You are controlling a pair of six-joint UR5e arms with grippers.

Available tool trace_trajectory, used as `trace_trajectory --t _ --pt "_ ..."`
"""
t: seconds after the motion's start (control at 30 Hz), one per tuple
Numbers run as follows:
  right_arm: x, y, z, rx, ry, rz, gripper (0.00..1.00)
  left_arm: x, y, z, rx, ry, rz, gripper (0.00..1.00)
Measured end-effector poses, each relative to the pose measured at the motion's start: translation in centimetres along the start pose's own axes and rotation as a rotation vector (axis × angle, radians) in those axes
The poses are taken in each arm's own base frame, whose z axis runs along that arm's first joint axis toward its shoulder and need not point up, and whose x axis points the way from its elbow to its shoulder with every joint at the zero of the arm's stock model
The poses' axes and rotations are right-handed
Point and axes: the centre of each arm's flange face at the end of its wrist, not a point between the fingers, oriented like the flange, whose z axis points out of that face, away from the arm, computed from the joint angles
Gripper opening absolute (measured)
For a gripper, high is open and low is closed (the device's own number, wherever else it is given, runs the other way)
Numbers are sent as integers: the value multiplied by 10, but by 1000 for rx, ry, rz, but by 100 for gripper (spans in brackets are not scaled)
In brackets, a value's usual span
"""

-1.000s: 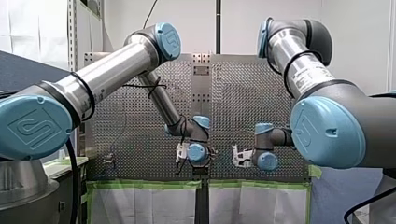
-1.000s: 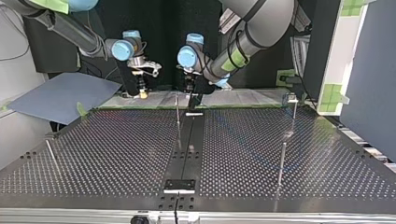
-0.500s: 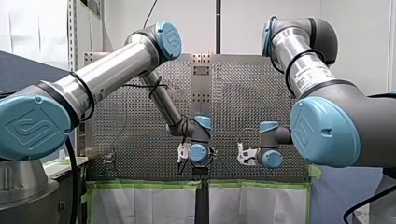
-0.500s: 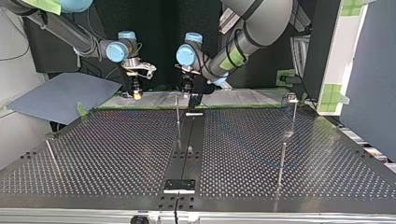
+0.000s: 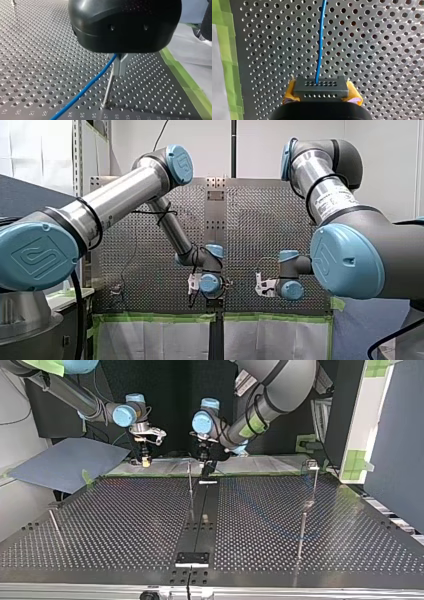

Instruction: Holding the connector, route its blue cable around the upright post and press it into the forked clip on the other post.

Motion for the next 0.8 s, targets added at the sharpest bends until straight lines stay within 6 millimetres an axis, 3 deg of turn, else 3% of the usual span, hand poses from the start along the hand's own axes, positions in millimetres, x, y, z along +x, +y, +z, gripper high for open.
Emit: trace_trajectory --t 0.8 --pt "2 -3 3 15 8 -2 2 -1 24 18 35 32 -94 1"
